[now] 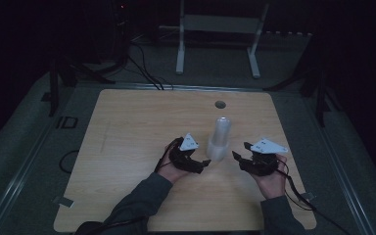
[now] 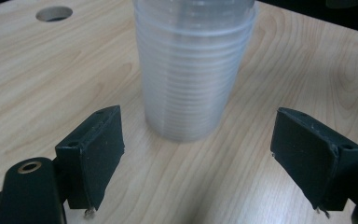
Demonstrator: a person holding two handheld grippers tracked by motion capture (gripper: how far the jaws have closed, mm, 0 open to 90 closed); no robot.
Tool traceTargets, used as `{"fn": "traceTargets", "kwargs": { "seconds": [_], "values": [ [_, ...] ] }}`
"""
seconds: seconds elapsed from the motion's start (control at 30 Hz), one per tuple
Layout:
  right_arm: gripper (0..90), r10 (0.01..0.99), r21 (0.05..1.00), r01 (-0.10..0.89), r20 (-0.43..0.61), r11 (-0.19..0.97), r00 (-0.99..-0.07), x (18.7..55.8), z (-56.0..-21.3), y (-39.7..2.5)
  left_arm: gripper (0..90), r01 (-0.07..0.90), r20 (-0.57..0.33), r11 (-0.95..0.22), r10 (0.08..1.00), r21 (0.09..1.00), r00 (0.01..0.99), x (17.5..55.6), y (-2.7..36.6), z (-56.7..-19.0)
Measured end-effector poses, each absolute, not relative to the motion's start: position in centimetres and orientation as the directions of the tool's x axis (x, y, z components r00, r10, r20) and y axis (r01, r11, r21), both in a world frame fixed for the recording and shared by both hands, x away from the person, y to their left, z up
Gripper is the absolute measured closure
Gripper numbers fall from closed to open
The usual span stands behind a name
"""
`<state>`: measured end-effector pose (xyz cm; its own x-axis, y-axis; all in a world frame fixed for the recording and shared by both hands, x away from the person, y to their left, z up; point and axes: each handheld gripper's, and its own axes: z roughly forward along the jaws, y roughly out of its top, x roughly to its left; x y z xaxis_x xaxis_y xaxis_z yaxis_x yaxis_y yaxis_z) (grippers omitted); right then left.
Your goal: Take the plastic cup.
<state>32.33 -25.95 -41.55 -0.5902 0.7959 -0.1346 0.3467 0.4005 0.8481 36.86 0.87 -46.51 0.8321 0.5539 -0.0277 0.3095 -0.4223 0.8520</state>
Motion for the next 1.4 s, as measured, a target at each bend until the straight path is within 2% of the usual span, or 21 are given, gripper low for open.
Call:
{"fn": "traceTargets", "kwargs": {
  "seconds": [0.8,1.4],
  "values": [
    [37.5,0.766,0.869,0.286,-0.15,0.404,-0.625,33.9,-38.6,-24.1,15.9,0.275,0.0,-0.41,0.558,0.87,0.83,38.5,-1.4,-45.5],
    [30.0,0.757,0.905,0.28,-0.067,0.321,-0.65,36.4,-37.1,-23.0,17.1,0.276,-0.003,-0.392,0.572,0.878,0.82,39.1,-1.5,-45.3]
  ]
}}
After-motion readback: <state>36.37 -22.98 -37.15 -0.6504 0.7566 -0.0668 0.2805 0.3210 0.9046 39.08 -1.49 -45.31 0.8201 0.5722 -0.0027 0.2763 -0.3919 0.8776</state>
